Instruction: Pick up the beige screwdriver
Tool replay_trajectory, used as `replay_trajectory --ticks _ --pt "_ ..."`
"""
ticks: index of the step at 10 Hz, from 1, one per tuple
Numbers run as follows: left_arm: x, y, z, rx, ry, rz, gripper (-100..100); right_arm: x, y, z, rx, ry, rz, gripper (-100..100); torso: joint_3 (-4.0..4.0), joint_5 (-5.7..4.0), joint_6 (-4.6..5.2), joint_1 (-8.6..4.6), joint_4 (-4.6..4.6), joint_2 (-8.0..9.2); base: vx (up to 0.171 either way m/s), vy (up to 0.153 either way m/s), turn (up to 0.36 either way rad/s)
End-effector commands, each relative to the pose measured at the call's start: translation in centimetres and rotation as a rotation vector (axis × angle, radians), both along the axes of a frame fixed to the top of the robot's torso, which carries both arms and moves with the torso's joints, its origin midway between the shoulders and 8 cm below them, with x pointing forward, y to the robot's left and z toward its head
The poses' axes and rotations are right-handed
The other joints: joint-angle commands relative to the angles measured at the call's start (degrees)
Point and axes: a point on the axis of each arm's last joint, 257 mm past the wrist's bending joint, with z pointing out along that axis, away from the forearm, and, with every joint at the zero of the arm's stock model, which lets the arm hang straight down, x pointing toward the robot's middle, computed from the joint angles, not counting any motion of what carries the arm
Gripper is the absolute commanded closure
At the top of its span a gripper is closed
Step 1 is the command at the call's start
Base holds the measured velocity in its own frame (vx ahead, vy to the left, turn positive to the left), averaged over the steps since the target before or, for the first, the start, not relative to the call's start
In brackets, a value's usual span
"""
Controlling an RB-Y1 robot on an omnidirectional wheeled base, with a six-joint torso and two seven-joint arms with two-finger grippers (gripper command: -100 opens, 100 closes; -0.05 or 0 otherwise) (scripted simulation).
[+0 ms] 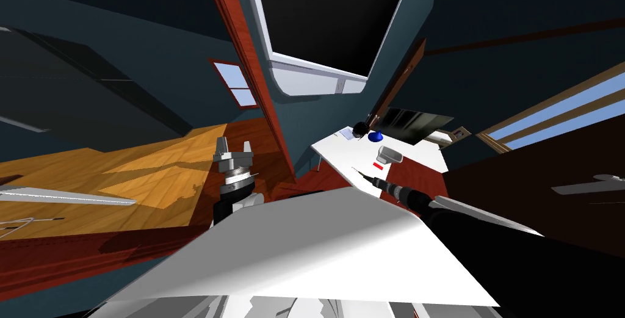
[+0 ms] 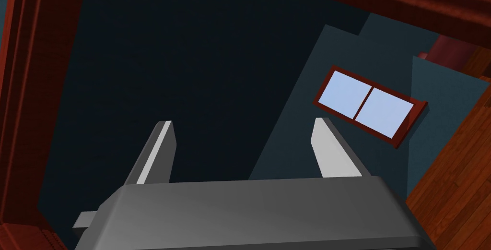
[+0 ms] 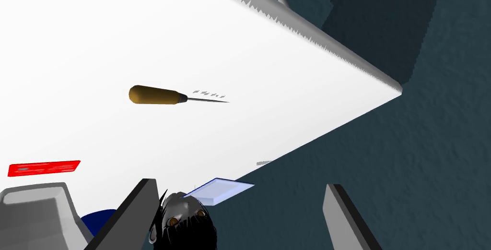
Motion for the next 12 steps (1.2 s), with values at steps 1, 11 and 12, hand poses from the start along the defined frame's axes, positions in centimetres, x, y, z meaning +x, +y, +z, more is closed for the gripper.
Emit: replay_trajectory --ticks 1,11,12 --pt "0.0 0.0 0.0 0.0 0.0 0.0 0 -1.6 -1.3 -0.8 -0.033 0.067 -0.003 -100 0.0 0.0 0.0 0.0 0.0 0.0 0.027 0.001 0.102" --pt "0.0 0.0 0.0 0.0 0.0 0.0 0 -5.6 -4.3 -3.4 -0.162 0.327 0.11 -100 -0.01 -0.01 0.01 -0.03 0.0 -0.01 0.022 -0.008 0.074" --pt "0.0 0.0 0.0 0.0 0.0 0.0 0 -5.2 -4.0 -3.6 -0.167 0.335 0.139 -100 -0.01 -0.01 -0.01 -0.05 0.0 -0.02 0.021 -0.017 0.055"
